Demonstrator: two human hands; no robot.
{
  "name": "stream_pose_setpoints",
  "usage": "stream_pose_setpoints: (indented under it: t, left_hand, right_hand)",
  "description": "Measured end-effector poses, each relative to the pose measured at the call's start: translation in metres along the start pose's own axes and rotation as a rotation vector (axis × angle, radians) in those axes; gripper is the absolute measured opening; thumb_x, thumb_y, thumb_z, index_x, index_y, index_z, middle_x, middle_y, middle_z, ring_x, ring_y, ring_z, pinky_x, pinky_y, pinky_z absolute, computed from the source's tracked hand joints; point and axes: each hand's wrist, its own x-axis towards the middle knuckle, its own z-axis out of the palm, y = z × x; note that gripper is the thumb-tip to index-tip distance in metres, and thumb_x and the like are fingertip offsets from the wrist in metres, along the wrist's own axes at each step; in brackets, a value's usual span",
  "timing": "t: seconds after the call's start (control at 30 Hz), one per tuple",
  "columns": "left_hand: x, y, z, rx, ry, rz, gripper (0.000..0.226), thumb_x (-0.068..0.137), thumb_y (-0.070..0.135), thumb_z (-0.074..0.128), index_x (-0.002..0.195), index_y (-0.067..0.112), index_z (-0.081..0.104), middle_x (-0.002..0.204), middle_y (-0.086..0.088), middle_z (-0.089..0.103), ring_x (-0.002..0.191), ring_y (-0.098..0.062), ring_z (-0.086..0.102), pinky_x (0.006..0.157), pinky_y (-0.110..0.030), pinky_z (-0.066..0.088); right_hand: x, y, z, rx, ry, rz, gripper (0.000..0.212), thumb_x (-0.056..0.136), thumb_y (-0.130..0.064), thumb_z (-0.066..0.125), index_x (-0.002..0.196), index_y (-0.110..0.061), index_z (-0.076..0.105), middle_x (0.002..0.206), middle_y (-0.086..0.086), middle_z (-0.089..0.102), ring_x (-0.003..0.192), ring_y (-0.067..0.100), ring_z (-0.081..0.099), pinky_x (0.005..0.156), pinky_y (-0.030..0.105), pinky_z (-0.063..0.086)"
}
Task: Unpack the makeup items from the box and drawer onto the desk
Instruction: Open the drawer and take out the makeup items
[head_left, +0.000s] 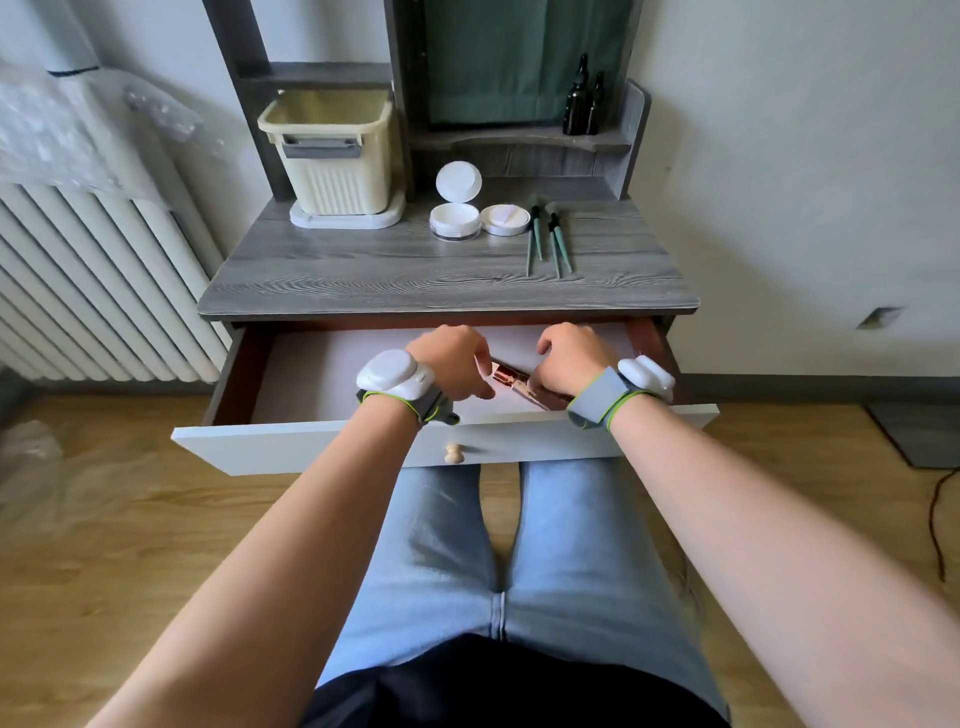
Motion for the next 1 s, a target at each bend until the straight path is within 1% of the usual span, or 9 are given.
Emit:
stream_pose_setpoints:
  t: [0.07,0.2,0.33,0.5,0.6,0.77,0.83,0.9,1.0]
  left_hand:
    - [0.009,-0.007,0.001,0.005,-0.086,-0.073,0.031,0.071,0.019,0.082,0.099,0.021,0.067,0.099,0.002,0.062,0.083,-0.028,0.069,0.044,-0.034,0.058]
    - [0.023,-0.032,-0.004,0.146,-0.188,-0.175,0.045,0.065,0.020,0.086,0.105,0.015,0.067,0.106,-0.004,0.063,0.090,-0.028,0.068,0.068,-0.039,0.061]
    - [0.032,-0.047,-0.008,0.288,-0.397,-0.247,0.028,0.070,0.024,0.082,0.090,0.019,0.064,0.090,-0.003,0.059,0.075,-0.024,0.057,0.064,-0.021,0.050]
    - [0.037,-0.069,-0.005,0.419,-0.521,-0.285,0.023,0.048,0.025,0.063,0.070,0.019,0.062,0.079,-0.003,0.064,0.065,-0.022,0.052,0.060,-0.018,0.041]
    - [0.039,-0.078,0.001,0.334,-0.594,-0.269,0.019,0.063,0.010,0.060,0.075,0.007,0.073,0.086,-0.009,0.076,0.063,-0.020,0.062,0.064,-0.022,0.049]
    - [0.041,-0.083,0.001,0.227,-0.599,-0.224,0.016,0.070,0.003,0.061,0.079,0.007,0.074,0.085,-0.013,0.076,0.061,-0.018,0.068,0.079,-0.035,0.057]
    - [0.040,-0.077,0.001,0.277,-0.577,-0.205,0.018,0.065,0.008,0.072,0.082,0.007,0.076,0.080,-0.008,0.076,0.058,-0.019,0.067,0.077,-0.037,0.058]
    - [0.042,-0.075,0.003,0.334,-0.548,-0.166,0.021,0.050,0.023,0.076,0.070,0.015,0.074,0.061,0.002,0.072,0.057,-0.018,0.068,0.075,-0.040,0.059]
    - [0.042,-0.074,0.008,0.332,-0.493,-0.113,0.027,0.041,0.036,0.076,0.061,0.019,0.070,0.049,0.007,0.066,0.058,-0.018,0.069,0.067,-0.036,0.060]
  right_hand:
    - [0.007,0.002,0.007,-0.051,-0.069,0.000,0.033,0.062,-0.026,0.070,0.095,-0.020,0.068,0.106,0.007,0.070,0.098,0.032,0.064,0.083,0.035,0.054]
    - [0.018,-0.006,0.018,-0.094,-0.233,-0.017,0.045,0.062,-0.028,0.081,0.100,-0.013,0.064,0.103,0.012,0.069,0.096,0.032,0.063,0.077,0.032,0.052]
    - [0.029,-0.023,0.027,-0.121,-0.279,-0.056,0.036,0.064,-0.026,0.080,0.091,-0.011,0.063,0.095,0.012,0.070,0.088,0.031,0.065,0.072,0.031,0.051]
    - [0.042,-0.030,0.046,-0.153,-0.310,-0.076,0.020,0.060,-0.027,0.069,0.072,-0.011,0.065,0.076,0.011,0.068,0.074,0.030,0.066,0.072,0.033,0.057]
    - [0.040,-0.031,0.050,-0.170,-0.323,-0.084,0.015,0.065,-0.021,0.060,0.071,-0.009,0.065,0.071,0.011,0.063,0.072,0.031,0.064,0.070,0.033,0.057]
    - [0.038,-0.038,0.059,-0.187,-0.320,-0.120,0.016,0.070,-0.018,0.057,0.077,-0.009,0.067,0.080,0.013,0.066,0.078,0.034,0.065,0.069,0.032,0.055]
    - [0.036,-0.041,0.057,-0.209,-0.302,-0.152,0.012,0.071,-0.016,0.059,0.077,-0.009,0.066,0.082,0.013,0.066,0.078,0.034,0.064,0.068,0.031,0.053]
    - [0.035,-0.044,0.057,-0.239,-0.296,-0.172,0.004,0.071,-0.013,0.060,0.069,-0.011,0.058,0.078,0.013,0.060,0.074,0.033,0.060,0.063,0.028,0.046]
    - [0.034,-0.047,0.056,-0.249,-0.285,-0.189,0.013,0.074,-0.007,0.056,0.064,-0.011,0.048,0.072,0.010,0.049,0.070,0.033,0.052,0.060,0.028,0.036]
